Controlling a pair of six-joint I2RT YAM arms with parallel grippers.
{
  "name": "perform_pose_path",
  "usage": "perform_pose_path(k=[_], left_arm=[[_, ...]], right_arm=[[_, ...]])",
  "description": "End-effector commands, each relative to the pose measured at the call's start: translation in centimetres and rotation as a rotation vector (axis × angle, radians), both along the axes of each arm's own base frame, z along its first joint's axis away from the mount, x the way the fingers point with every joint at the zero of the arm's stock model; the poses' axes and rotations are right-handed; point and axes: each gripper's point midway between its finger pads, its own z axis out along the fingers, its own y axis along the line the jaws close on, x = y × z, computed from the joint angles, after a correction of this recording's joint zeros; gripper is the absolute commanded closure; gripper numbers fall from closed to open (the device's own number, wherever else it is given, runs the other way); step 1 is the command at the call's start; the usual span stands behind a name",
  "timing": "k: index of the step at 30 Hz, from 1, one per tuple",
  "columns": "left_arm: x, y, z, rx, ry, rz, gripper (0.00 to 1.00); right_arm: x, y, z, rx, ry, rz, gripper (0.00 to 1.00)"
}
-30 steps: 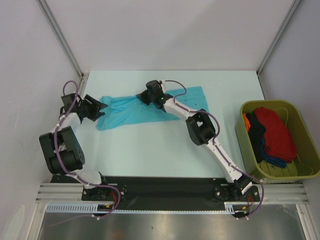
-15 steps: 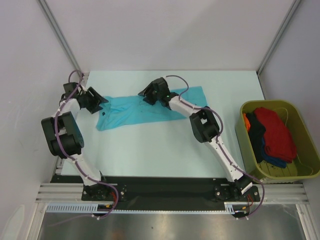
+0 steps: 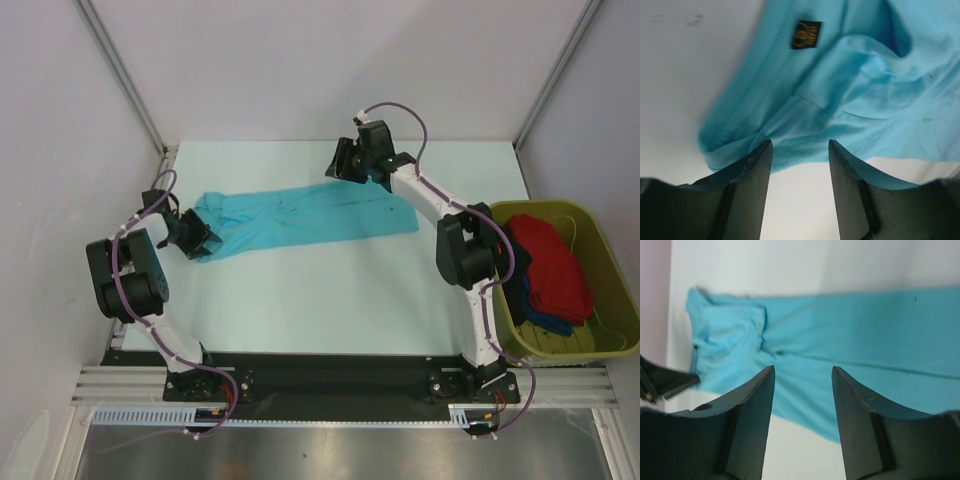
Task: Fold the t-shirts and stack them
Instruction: Fold the tshirt
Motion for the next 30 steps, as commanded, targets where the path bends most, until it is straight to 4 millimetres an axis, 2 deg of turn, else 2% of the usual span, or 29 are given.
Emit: perform_pose_path(k=[1, 4, 6, 7, 8, 11, 12, 13, 15, 16, 17, 20, 22, 23, 24, 25, 26, 29, 30], left_arm=[[-0.9, 2.5, -1.4, 0.025, 0.077, 0.117, 0.46], [-2.7, 3.9, -2.6, 0.068, 0.181, 0.153, 0.46], [-4.3, 4.4, -3.5, 0.11, 0.265, 0.137, 0.47], [-4.9, 4.6, -3.6, 0.125, 0.285, 0.138, 0.47], [-5.6, 5.1, -3.6, 0.14, 0.3, 0.156, 0.48], [-6.5, 5.4, -2.4, 0.164, 0.263, 0.168, 0.48], [-6.7, 5.2, -2.0, 0.168, 0.249, 0.161, 0.48], [-6.5, 5.0, -0.6, 0.173, 0.204, 0.163, 0.48], [-6.8, 4.1, 0.3, 0.16, 0.155, 0.154, 0.45], [-6.4, 4.1, 2.0, 0.172, 0.089, 0.163, 0.42], [-6.3, 3.9, 2.5, 0.18, 0.062, 0.16, 0.41], [-4.9, 4.2, 5.1, 0.216, -0.033, 0.153, 0.34], [-2.6, 4.7, 7.2, 0.238, -0.13, 0.138, 0.29], [-1.3, 4.0, 7.4, 0.197, -0.171, 0.086, 0.29], [1.3, 3.9, 9.5, 0.187, -0.279, 0.048, 0.29], [2.6, 3.7, 9.8, 0.168, -0.316, 0.006, 0.3], [5.0, 3.3, 10.3, 0.125, -0.371, -0.044, 0.31], [8.1, 3.1, 10.2, 0.083, -0.403, -0.094, 0.4], [9.7, 3.4, 9.9, 0.079, -0.415, -0.102, 0.44]], right_arm=[[-4.6, 0.0, -1.6, -0.117, 0.015, 0.17, 0.46], [-6.1, -1.9, -3.0, -0.177, 0.053, 0.184, 0.48], [-6.3, -3.3, -3.3, -0.202, 0.053, 0.162, 0.49], [-7.0, -4.3, -4.6, -0.218, 0.083, 0.15, 0.5], [-6.6, -5.7, -4.2, -0.211, 0.081, 0.116, 0.51], [-6.4, -8.6, -5.5, -0.25, 0.133, 0.06, 0.53], [-7.1, -9.3, -6.4, -0.272, 0.179, 0.055, 0.54], [-7.1, -9.9, -6.8, -0.284, 0.195, 0.046, 0.55], [-7.1, -11.1, -7.2, -0.319, 0.208, 0.036, 0.56], [-7.1, -11.3, -7.2, -0.334, 0.199, 0.035, 0.57], [-6.8, -11.8, -7.1, -0.353, 0.187, 0.025, 0.57], [-6.5, -11.5, -6.5, -0.355, 0.165, 0.048, 0.57], [-6.1, -10.7, -6.1, -0.345, 0.154, 0.07, 0.57], [-5.9, -10.0, -5.6, -0.322, 0.142, 0.086, 0.57], [-5.5, -9.2, -5.0, -0.299, 0.118, 0.1, 0.56], [-5.6, -8.0, -4.6, -0.278, 0.098, 0.125, 0.56], [-4.9, -6.6, -3.6, -0.232, 0.039, 0.15, 0.55], [-4.8, -2.4, -2.9, -0.064, 0.018, 0.204, 0.5], [-3.7, -1.2, -1.9, 0.0, -0.024, 0.205, 0.49]])
